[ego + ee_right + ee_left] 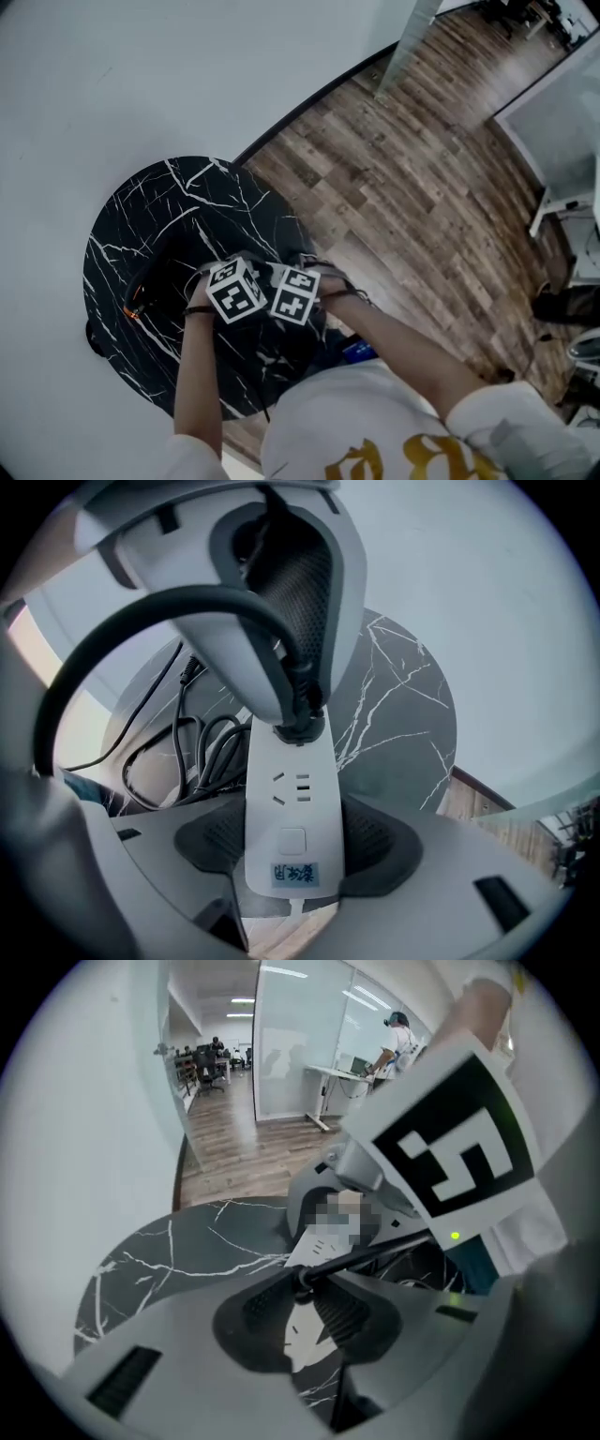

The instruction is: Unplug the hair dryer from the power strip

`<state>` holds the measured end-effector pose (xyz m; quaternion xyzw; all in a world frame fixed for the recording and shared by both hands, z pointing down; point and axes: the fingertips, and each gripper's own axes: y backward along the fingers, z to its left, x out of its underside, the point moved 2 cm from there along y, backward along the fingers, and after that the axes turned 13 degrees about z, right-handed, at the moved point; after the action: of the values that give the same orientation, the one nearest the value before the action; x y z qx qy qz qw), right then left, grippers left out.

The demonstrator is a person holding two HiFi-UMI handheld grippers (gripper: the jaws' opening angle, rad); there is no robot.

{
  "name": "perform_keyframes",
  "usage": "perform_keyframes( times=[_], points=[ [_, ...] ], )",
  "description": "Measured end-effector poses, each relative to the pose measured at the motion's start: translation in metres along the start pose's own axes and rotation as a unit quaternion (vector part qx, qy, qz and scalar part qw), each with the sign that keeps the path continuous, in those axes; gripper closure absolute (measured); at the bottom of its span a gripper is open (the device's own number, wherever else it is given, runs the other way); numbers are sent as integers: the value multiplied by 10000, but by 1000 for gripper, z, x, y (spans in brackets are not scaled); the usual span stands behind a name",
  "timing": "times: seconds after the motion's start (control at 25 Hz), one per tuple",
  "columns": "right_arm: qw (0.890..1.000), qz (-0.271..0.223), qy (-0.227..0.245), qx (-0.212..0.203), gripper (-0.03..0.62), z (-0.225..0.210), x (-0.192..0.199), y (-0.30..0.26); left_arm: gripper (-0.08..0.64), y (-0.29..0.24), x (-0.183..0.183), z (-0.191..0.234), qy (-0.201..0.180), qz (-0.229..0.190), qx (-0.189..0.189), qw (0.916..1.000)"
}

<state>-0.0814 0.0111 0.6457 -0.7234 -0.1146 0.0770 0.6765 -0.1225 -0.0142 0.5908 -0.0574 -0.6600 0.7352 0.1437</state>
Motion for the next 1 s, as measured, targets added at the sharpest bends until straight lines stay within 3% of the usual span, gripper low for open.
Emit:
perform_keyframes(
  times=[0.08, 0.12, 0.28, 0.36, 0.44, 0.6, 0.68, 0.84, 1.0],
  points=[
    [10000, 31, 33, 39, 321, 0, 0, -1, 499, 2, 1, -5, 73, -66, -448, 9989],
    [10000, 31, 51, 41, 321, 0, 0, 0, 499, 2, 2, -5, 119, -80, -447, 9989],
    [10000, -59, 14, 12, 321, 1, 0, 1, 498, -1, 1, 4, 110, 123, 508, 9986],
    [10000, -54, -27, 18, 321, 0, 0, 0, 494, 4, -5, 10, 29, 130, 740, 9972],
    [10000, -55, -22, 7, 321, 0, -1, 0, 495, 5, -5, 7, -24, 123, 604, 9981],
    [10000, -5, 46, 33, 321, 0, -1, -1, 498, 3, 3, -3, -48, 176, -73, 9998],
    [10000, 16, 54, 18, 321, 1, -2, -1, 497, 2, 4, -4, -64, 229, -22, 9997],
    [10000, 13, 0, 2, 321, 1, -1, 0, 497, 8, -3, 8, -110, 181, 465, 9987],
    [10000, 76, 14, 19, 321, -1, -3, 0, 499, 8, -1, 1, 30, 250, 227, 9994]
  ],
)
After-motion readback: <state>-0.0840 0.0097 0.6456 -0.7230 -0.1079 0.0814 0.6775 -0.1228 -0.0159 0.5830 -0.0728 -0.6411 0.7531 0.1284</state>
